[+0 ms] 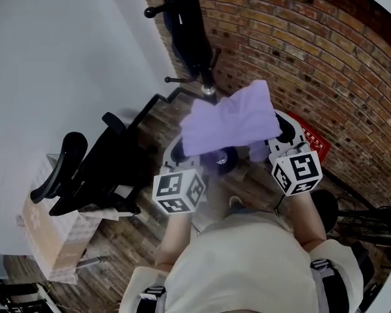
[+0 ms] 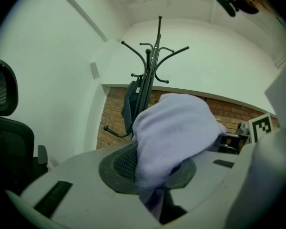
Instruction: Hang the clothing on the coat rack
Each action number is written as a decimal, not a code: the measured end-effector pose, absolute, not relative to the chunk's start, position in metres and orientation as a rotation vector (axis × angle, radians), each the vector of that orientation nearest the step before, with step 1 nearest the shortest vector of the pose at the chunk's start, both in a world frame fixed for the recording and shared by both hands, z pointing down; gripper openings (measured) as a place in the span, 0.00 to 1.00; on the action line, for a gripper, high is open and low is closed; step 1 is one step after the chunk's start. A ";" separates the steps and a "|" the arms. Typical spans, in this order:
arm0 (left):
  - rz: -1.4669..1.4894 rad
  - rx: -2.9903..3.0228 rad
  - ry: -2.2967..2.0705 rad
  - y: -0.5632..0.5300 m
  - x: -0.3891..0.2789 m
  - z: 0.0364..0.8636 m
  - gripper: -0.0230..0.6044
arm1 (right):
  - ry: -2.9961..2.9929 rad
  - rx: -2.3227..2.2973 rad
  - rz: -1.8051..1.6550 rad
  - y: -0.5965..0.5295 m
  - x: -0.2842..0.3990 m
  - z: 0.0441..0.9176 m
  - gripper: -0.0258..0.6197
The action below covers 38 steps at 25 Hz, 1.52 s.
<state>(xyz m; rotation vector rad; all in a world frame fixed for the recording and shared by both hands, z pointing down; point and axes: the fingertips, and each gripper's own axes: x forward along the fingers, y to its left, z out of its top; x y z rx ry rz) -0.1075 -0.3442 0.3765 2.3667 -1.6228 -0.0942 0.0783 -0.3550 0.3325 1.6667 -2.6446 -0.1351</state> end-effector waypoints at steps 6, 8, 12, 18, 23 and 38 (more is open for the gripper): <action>-0.078 2.354 -1.665 -0.383 -0.100 0.372 0.13 | -2.673 1.634 -0.172 -0.401 0.085 0.320 0.12; -0.075 2.345 -1.682 -0.395 -0.100 0.372 0.13 | -2.685 1.622 -0.173 -0.416 0.085 0.319 0.12; -0.070 2.318 -1.724 -0.419 -0.103 0.373 0.13 | -2.704 1.584 -0.173 -0.445 0.082 0.321 0.12; -0.044 2.274 -1.776 -0.448 -0.107 0.383 0.13 | -2.713 1.530 -0.170 -0.483 0.077 0.331 0.12; -0.006 2.236 -1.784 -0.464 -0.107 0.400 0.13 | -2.697 1.502 -0.142 -0.505 0.076 0.347 0.12; 0.140 2.136 -1.771 -0.488 -0.104 0.463 0.13 | -2.624 1.460 0.029 -0.540 0.080 0.414 0.12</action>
